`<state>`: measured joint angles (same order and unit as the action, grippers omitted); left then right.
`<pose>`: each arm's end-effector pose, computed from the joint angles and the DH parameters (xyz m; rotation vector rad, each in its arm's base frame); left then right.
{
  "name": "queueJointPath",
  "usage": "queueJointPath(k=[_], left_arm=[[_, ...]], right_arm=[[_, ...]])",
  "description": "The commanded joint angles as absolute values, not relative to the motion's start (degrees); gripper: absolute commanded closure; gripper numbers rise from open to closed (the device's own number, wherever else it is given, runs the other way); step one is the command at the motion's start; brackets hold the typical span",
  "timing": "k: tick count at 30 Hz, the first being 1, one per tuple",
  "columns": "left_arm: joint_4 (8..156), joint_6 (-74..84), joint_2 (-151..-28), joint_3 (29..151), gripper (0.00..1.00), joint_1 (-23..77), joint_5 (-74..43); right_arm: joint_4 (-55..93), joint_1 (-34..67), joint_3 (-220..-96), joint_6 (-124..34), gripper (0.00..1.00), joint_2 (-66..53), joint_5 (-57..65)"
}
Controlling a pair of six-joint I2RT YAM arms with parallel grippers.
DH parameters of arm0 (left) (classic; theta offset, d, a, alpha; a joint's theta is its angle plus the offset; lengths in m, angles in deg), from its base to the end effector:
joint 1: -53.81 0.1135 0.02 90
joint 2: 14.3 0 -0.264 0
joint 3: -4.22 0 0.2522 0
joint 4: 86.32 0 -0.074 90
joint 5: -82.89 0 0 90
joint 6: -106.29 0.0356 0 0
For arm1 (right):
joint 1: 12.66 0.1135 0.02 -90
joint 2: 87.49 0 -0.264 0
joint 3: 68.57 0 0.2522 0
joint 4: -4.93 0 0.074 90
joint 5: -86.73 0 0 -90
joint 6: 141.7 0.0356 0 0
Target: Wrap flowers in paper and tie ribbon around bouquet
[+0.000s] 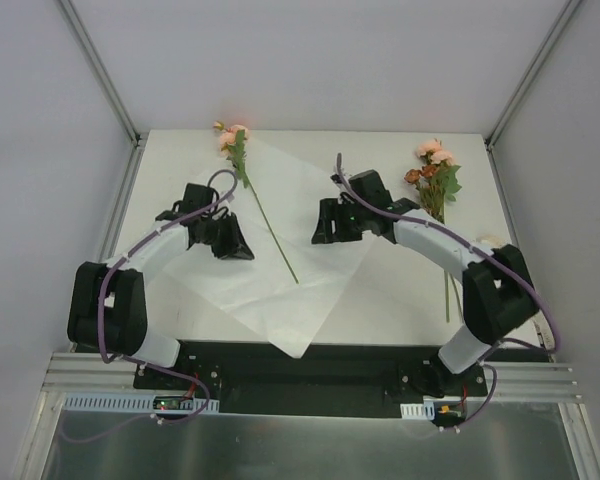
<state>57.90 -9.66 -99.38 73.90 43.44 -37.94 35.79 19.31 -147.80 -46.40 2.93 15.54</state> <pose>0.2978 -0.0730 0.2281 -0.0985 2.5163 -0.9319 0.2903 0.1947 0.2564 -0.7120 2.2517 0.7044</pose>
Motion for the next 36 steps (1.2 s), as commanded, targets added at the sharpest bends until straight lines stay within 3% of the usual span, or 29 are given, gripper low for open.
queueJointPath(k=[1, 7, 15, 18, 36], left_arm=[[65.76, -14.11, -96.49, 62.73, 0.96, 39.94, -36.64], [68.40, -16.40, -96.48, 58.94, 1.00, 36.76, -33.13], [72.27, -18.86, -100.43, 55.78, 1.00, 35.26, -33.47], [72.80, -19.13, -101.75, 55.25, 1.00, 35.09, -33.39], [75.97, -21.59, -102.37, 52.43, 1.00, 33.59, -34.18]], right_arm=[[26.36, 22.32, -151.93, -40.37, 0.41, 11.73, 21.34], [20.72, 25.22, -152.47, -36.33, 0.61, 19.73, 26.26], [18.95, 26.80, -151.32, -34.83, 0.65, 23.69, 26.61], [18.95, 27.42, -151.41, -34.39, 0.72, 24.66, 26.45], [16.06, 30.32, -151.50, -31.32, 0.72, 25.89, 26.09]])
